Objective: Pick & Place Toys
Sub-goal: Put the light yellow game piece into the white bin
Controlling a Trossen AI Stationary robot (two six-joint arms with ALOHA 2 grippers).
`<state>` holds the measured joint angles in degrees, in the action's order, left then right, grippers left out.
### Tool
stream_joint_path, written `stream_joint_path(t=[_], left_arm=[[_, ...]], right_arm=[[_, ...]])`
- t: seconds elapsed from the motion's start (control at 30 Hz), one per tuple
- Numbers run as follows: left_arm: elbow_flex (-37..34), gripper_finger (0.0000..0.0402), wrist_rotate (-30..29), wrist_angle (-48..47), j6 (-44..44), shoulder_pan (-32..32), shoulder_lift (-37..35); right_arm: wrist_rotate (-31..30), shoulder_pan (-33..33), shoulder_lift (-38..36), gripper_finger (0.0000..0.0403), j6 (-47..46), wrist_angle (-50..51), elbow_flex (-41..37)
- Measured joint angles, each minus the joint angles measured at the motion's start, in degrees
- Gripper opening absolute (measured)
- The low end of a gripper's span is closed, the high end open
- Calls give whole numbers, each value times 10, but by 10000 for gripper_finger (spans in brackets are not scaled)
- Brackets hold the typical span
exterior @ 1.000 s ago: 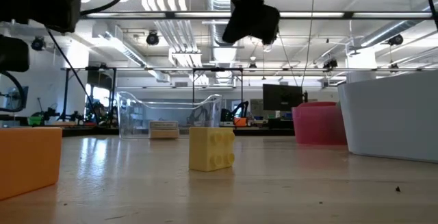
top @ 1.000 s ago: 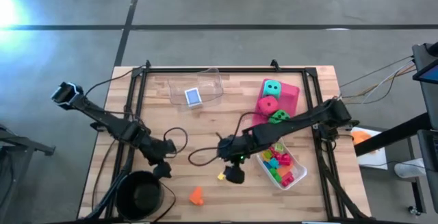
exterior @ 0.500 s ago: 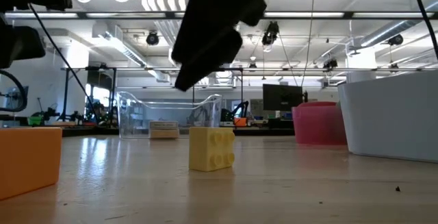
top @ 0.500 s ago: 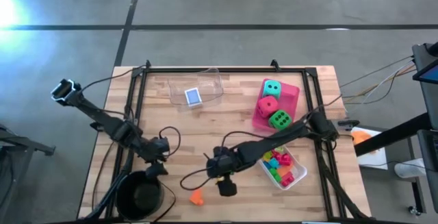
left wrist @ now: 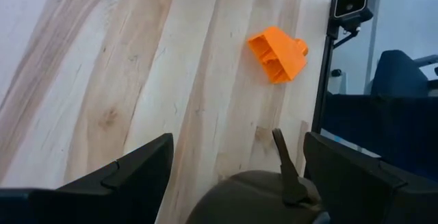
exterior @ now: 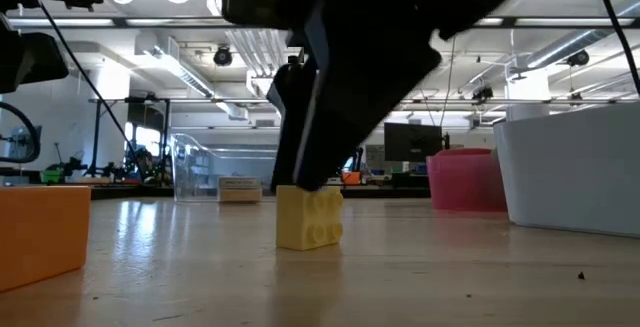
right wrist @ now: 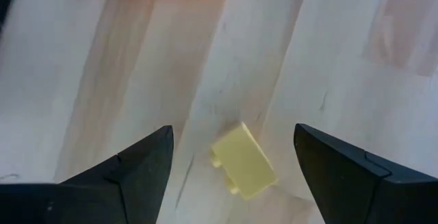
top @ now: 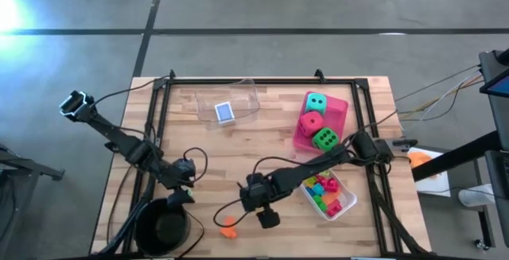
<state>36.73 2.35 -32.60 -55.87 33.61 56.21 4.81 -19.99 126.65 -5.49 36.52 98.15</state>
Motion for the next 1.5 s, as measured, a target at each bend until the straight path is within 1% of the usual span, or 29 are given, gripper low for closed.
stream_joint_path(t=[0.17, 0.27, 0.63, 0.73, 0.77, 0.97, 1.2, 1.3, 1.4, 1.5], left_arm=[[0, 328, 0, 0, -1, 0, 0], [0, 328, 0, 0, -9, 0, 0], [0, 328, 2, 2, -11, 0, 0], [0, 328, 2, 2, -12, 0, 0], [0, 328, 2, 2, -12, 0, 0], [0, 328, 2, 2, -16, 0, 0], [0, 328, 2, 2, -17, 0, 0], [0, 328, 2, 3, -33, 0, 1], [0, 328, -3, 4, -68, 0, 2], [0, 328, -29, 3, -165, 0, 2]], right_arm=[[2, 2, 1, 295, 27, -13, -18], [2, 3, 1, 279, 39, -13, -25], [-3, 3, 1, 124, 65, -15, -27], [-3, 3, 1, 89, 72, -15, -27], [-4, 3, 1, 83, 72, -16, -27], [-3, 3, 1, 83, 55, -15, -28], [1, 3, -4, 83, -4, -10, -29], [5, 2, -14, 83, -40, -8, -29], [15, 0, -27, 83, -75, -6, -29], [16, -2, -40, 83, -126, 2, -29]])
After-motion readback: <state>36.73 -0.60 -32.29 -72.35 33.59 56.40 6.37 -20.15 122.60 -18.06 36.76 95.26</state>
